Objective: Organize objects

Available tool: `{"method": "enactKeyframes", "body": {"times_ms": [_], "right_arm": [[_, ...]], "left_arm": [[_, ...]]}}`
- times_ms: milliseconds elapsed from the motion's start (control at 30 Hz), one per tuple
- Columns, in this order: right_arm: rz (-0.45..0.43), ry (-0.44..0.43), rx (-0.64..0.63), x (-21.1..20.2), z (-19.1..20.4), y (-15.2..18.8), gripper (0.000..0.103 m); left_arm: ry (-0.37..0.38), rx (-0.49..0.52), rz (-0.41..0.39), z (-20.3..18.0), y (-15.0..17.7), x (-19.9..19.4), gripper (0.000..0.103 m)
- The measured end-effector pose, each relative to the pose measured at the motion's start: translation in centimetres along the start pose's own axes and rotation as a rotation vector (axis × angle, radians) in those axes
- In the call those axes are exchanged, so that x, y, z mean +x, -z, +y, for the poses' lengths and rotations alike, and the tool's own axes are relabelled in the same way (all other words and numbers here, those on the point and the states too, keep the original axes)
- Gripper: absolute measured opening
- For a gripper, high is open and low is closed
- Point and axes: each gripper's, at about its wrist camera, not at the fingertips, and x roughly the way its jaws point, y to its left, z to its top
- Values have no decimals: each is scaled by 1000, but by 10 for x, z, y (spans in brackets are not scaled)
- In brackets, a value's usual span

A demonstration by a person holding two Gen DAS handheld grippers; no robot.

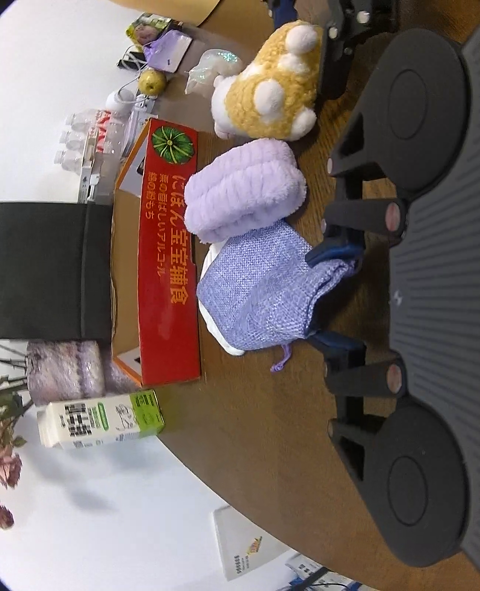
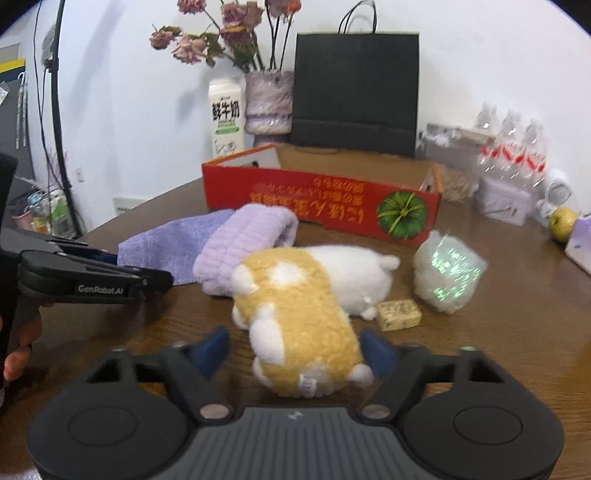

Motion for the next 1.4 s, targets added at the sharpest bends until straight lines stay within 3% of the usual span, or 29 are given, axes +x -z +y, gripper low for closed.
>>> {"method": "enactKeyframes", "body": {"times_ms": [133,500,600,633,667,700,733,767,833,933,1067,1233,1400], "right_arm": [[-1,-42,16,2,-11,-2,54],[17,-177,-250,-10,-13,6,53],[19,-200,-273,-12,-18,8,55],[17,-204,-264,-13,-20,8,57],[16,-206,-255,-14,-21,7,72],[11,-198,-245,-15,-21,8,92],[-4,-181,-233,-19,-21,8,98],[-24,-164,-218,-22,-20,9,101],[-42,-123,-161,-27,-18,8,101],[-55,-3,-27,-32,-14,7,103],[-83,45,105,-34,-4,3,103],[-91,82,149,-22,13,-8,103],[-51,137,167,0,22,-15,103]], "left_arm": [[-26,-24,-8,2,8,-10,39],[-117,-96,-12,1,31,-40,39],[-138,-107,-12,-2,37,-49,40],[-139,-111,-9,-4,38,-52,44],[-133,-115,-7,-4,38,-54,49],[-121,-120,-11,-4,38,-57,59],[-121,-123,-21,-4,38,-60,77],[-134,-121,-35,-3,36,-63,92],[-169,-93,-66,-4,32,-67,101],[-184,-33,-59,-3,22,-62,103],[-155,16,-19,0,13,-49,103],[-105,26,26,4,14,-29,103],[-47,-40,49,14,21,-18,103]]}}
